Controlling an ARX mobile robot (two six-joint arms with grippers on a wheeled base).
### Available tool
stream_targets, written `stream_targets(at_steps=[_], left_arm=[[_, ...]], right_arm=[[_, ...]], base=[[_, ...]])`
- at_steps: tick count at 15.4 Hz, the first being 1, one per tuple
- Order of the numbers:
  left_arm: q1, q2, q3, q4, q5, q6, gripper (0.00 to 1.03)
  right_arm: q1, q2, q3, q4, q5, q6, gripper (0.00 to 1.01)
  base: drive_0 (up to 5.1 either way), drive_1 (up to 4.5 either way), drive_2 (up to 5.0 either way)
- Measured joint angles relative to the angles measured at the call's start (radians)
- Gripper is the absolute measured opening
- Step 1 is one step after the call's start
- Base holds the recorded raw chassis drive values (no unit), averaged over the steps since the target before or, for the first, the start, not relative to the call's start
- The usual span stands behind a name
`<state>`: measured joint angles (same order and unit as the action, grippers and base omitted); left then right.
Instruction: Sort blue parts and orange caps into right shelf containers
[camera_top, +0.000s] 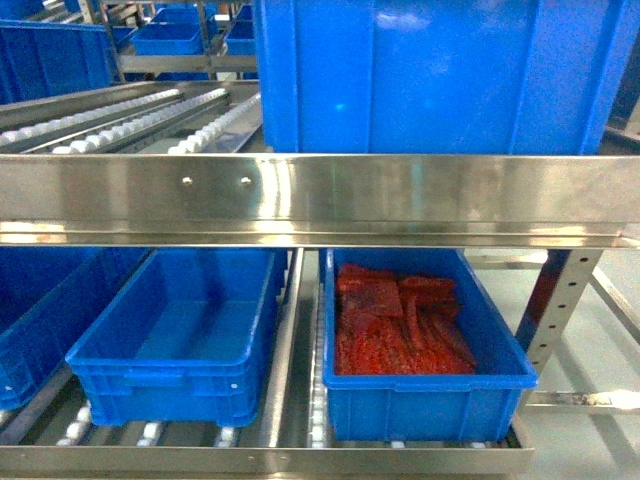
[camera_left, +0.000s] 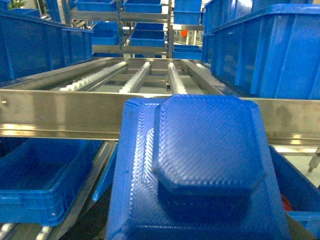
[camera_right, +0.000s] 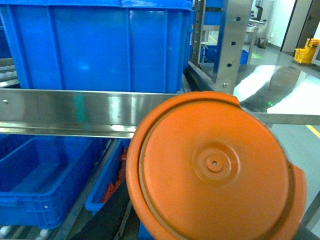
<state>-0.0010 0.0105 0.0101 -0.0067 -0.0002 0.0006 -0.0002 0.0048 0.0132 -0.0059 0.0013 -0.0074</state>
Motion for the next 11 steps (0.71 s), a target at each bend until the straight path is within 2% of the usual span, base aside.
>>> stream_targets(at_steps=[11], left_arm=[[0.0,0.0,0.0,0.0,0.0,0.0,0.43]], right_arm=[[0.0,0.0,0.0,-0.001,0.0,0.0,0.44]], base=[[-5.0,2.48,2.5]])
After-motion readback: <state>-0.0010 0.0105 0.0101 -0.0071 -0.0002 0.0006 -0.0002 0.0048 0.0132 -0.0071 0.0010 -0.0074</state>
